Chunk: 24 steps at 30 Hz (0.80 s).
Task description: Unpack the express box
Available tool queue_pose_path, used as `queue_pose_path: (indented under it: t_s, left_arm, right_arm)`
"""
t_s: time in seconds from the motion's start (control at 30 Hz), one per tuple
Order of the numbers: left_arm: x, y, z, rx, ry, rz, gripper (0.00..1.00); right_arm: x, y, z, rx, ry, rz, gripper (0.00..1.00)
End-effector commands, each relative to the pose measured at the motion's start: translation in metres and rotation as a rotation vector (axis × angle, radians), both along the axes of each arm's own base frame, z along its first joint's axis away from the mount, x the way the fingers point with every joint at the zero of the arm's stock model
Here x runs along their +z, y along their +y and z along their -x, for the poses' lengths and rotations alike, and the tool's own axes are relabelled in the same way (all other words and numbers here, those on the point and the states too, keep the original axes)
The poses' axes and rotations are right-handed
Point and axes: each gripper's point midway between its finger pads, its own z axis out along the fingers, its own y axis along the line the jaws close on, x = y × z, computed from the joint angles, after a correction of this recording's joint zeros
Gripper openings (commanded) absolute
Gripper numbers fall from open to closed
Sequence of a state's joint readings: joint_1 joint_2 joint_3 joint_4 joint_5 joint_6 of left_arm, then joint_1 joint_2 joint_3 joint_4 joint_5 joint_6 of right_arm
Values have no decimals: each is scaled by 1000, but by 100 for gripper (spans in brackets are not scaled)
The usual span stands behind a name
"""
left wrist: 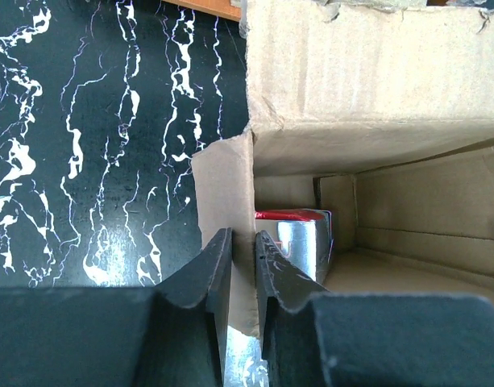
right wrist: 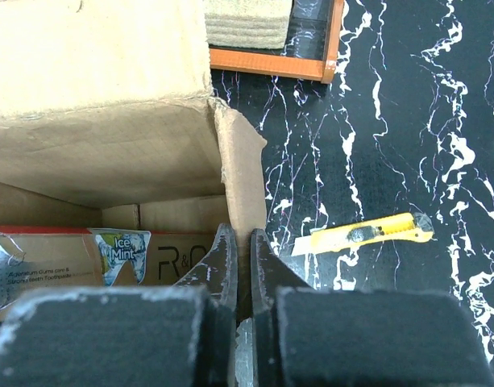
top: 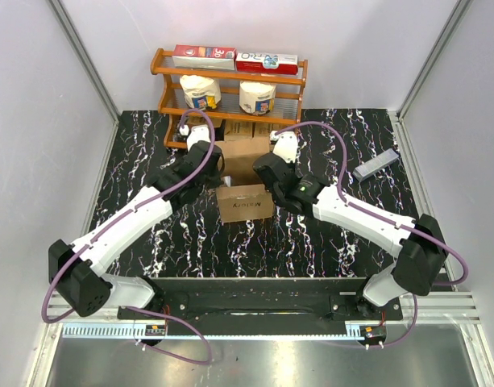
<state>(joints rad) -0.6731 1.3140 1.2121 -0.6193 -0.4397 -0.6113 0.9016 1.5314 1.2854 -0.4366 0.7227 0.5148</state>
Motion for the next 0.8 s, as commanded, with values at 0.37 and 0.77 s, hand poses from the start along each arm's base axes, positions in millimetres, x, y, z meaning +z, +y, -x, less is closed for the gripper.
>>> queue_pose_path:
  t_s: [0.37, 0.77]
  left_arm:
    - [-22, -11, -2, -26, 71, -23, 36]
    - [2, -12, -14, -52, -9, -47, 0]
  right_arm:
    - [0, 32, 19, 124, 111, -119, 1]
    - [19, 29, 27, 172, 96, -132, 28]
